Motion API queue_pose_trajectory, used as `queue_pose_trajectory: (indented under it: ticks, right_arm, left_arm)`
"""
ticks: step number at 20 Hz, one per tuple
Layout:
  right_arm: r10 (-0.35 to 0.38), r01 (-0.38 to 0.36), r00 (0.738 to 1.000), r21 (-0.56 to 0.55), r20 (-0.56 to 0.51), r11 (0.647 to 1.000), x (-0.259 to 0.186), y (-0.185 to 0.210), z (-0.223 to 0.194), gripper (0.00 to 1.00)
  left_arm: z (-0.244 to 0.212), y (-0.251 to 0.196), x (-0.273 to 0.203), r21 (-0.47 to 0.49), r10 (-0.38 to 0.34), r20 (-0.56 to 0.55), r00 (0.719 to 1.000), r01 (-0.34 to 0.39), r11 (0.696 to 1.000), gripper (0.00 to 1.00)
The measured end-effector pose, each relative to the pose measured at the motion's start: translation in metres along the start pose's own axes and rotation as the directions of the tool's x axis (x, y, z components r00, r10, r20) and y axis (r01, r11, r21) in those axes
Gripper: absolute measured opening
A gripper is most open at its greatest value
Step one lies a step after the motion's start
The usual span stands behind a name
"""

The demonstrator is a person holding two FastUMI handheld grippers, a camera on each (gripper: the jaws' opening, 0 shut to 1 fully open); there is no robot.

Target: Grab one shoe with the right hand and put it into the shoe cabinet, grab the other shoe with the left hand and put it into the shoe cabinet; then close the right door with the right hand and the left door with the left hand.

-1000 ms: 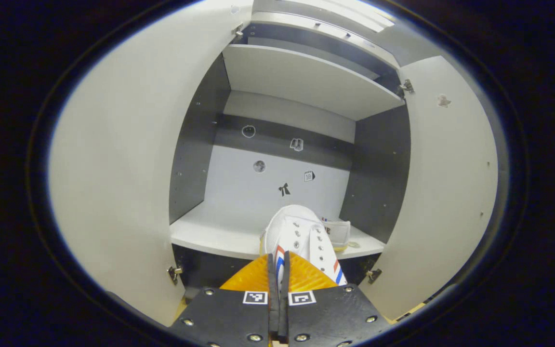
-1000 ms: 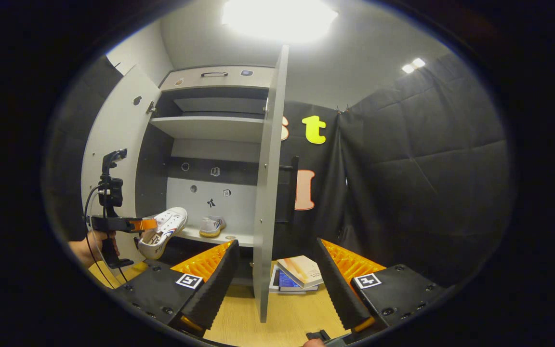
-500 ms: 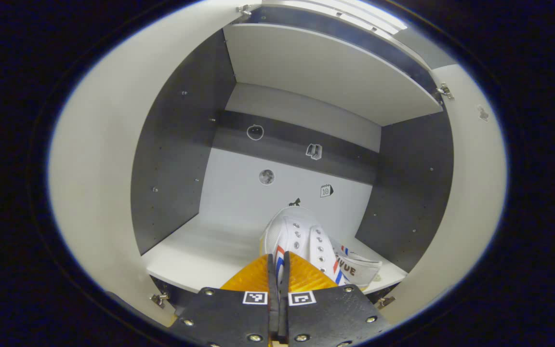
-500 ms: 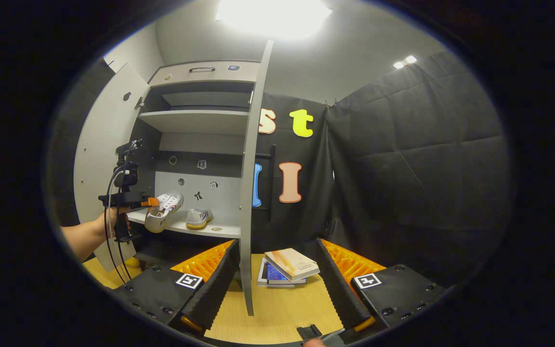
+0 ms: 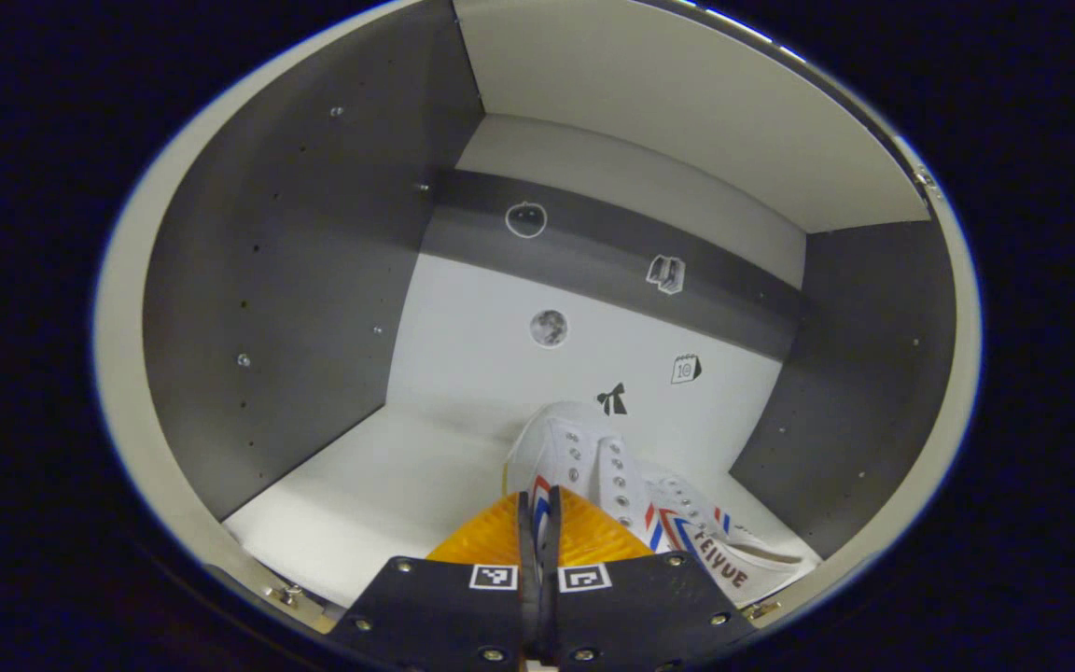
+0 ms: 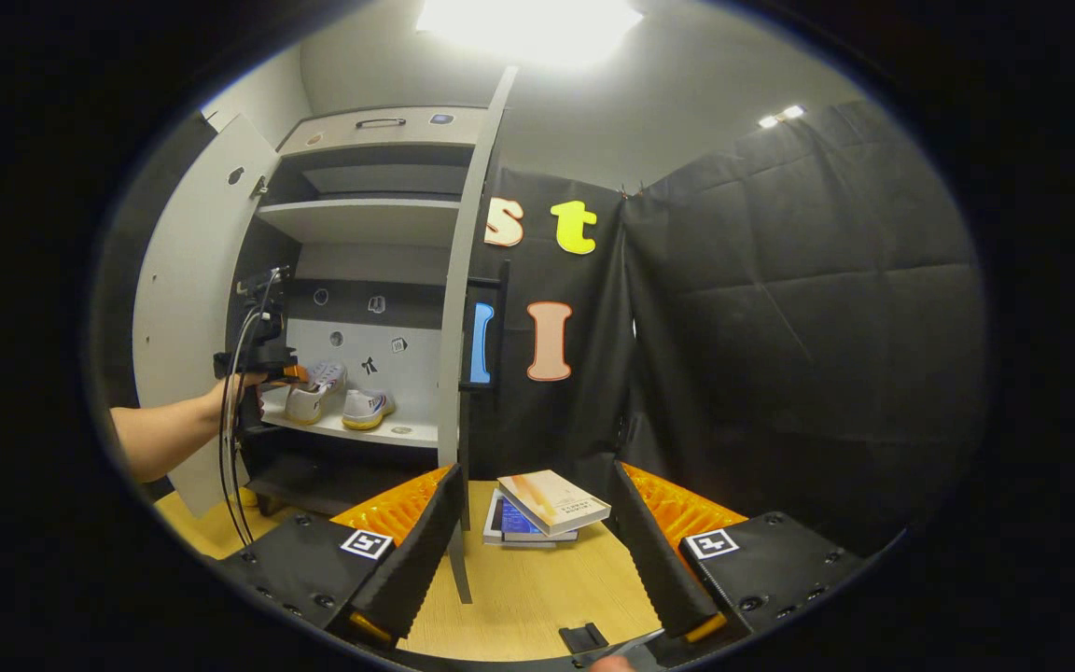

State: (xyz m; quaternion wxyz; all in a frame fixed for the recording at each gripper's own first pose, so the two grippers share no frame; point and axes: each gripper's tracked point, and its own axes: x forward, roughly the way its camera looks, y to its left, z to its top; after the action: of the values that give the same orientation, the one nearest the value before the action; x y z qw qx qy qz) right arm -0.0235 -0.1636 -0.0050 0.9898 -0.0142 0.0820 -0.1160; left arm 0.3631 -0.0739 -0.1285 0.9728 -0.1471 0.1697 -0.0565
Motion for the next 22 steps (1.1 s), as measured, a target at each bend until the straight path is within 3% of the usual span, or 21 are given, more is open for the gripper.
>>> queue_pose_trajectory:
  ticks: [3, 6, 7, 10, 13, 17, 22]
  right_arm:
    - [0.004, -0.004, 1.000, 0.008, 0.003, 1.000, 0.002, -0.001, 0.000, 0.98]
    - [0.015, -0.015, 1.000, 0.012, 0.010, 1.000, 0.005, 0.000, 0.002, 0.98]
    - [0.020, -0.020, 1.000, 0.017, 0.015, 1.000, 0.006, 0.001, 0.004, 0.98]
    - [0.036, -0.037, 0.999, 0.029, 0.033, 0.999, 0.009, 0.005, 0.009, 0.98]
    - [0.050, -0.052, 0.998, 0.036, 0.048, 0.998, 0.012, 0.008, 0.015, 0.98]
    - [0.076, -0.079, 0.994, 0.043, 0.076, 0.996, 0.016, 0.016, 0.025, 0.96]
    - [0.081, -0.085, 0.992, 0.034, 0.101, 0.996, 0.023, 0.017, 0.034, 0.96]
  left_arm:
    - [-0.011, 0.009, 0.008, -0.012, 0.036, -0.025, 0.999, -0.036, 0.999, 0.01]
    - [0.004, 0.003, -0.001, -0.033, 0.004, 0.029, 1.000, -0.003, 0.999, 0.00]
    - [0.006, 0.004, -0.006, -0.017, 0.010, 0.031, 0.999, -0.009, 1.000, 0.05]
    - [0.021, -0.001, -0.030, 0.060, 0.012, 0.082, 0.997, -0.017, 0.998, 0.57]
    - [0.044, -0.019, -0.066, 0.145, -0.022, 0.159, 0.987, -0.002, 0.989, 0.94]
    - [0.066, -0.046, -0.123, 0.234, -0.085, 0.210, 0.974, 0.035, 0.972, 0.94]
    - [0.079, -0.057, -0.198, 0.257, -0.124, 0.264, 0.956, 0.055, 0.965, 0.96]
